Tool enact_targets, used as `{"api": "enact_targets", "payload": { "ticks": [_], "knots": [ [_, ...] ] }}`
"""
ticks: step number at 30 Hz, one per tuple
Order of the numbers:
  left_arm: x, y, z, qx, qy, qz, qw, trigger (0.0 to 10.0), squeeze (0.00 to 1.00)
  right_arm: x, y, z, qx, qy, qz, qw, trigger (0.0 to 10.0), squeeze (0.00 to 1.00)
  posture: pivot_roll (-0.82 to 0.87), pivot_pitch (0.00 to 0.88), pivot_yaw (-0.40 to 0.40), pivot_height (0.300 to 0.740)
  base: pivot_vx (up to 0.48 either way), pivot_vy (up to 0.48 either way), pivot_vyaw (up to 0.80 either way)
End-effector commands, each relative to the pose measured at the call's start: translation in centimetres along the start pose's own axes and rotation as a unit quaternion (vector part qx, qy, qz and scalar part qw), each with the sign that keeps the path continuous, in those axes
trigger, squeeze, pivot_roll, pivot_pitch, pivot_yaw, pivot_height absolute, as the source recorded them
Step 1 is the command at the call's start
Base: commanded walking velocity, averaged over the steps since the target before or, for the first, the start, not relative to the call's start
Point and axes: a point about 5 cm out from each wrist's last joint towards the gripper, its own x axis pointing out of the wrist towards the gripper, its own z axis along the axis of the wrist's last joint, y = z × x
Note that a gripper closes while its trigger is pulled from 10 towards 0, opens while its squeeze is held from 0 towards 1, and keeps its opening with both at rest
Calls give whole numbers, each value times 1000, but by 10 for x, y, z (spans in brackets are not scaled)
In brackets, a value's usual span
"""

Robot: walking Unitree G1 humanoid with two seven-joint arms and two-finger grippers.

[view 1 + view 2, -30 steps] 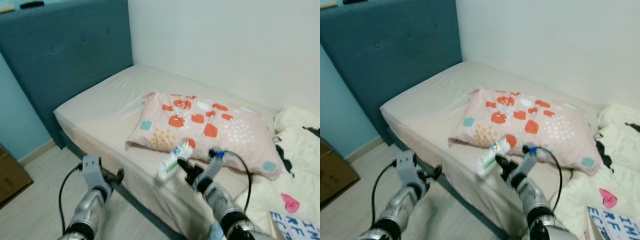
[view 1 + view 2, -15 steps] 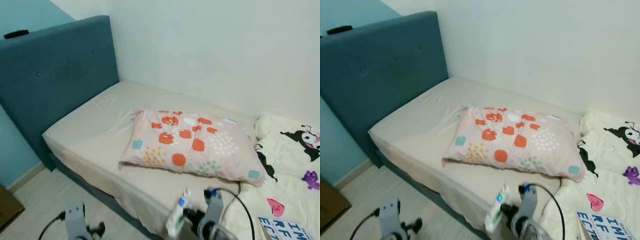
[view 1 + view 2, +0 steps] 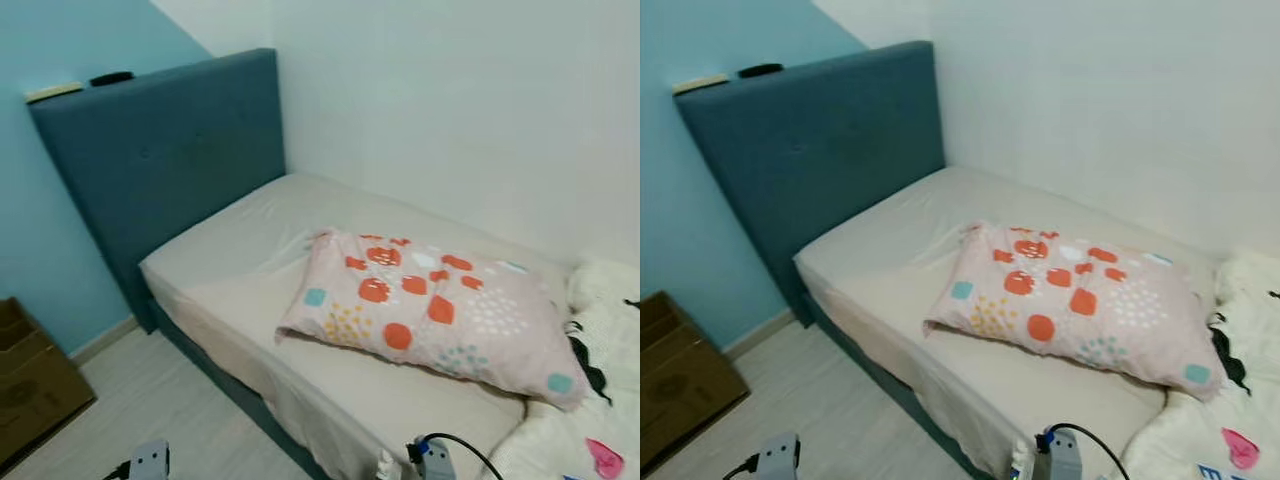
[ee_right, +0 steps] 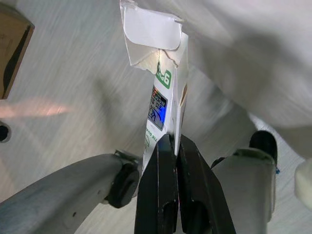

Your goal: Clean up the room

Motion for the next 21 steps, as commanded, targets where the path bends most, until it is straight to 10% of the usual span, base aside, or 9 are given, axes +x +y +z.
{"api": "enact_targets", "payload": {
  "ticks": [1,21],
  "knots": [
    [0,-1,0,6,6,-2,1000,10000,0,1,3,0,-2,0,0,1000,10000,0,-11,0,-5,701,0,0,775],
    [2,-7,4,14,4,-15,1000,10000,0,5,9,12,-10,-17,4,1000,10000,0,-6,0,-3,701,0,0,769]
  ]
}}
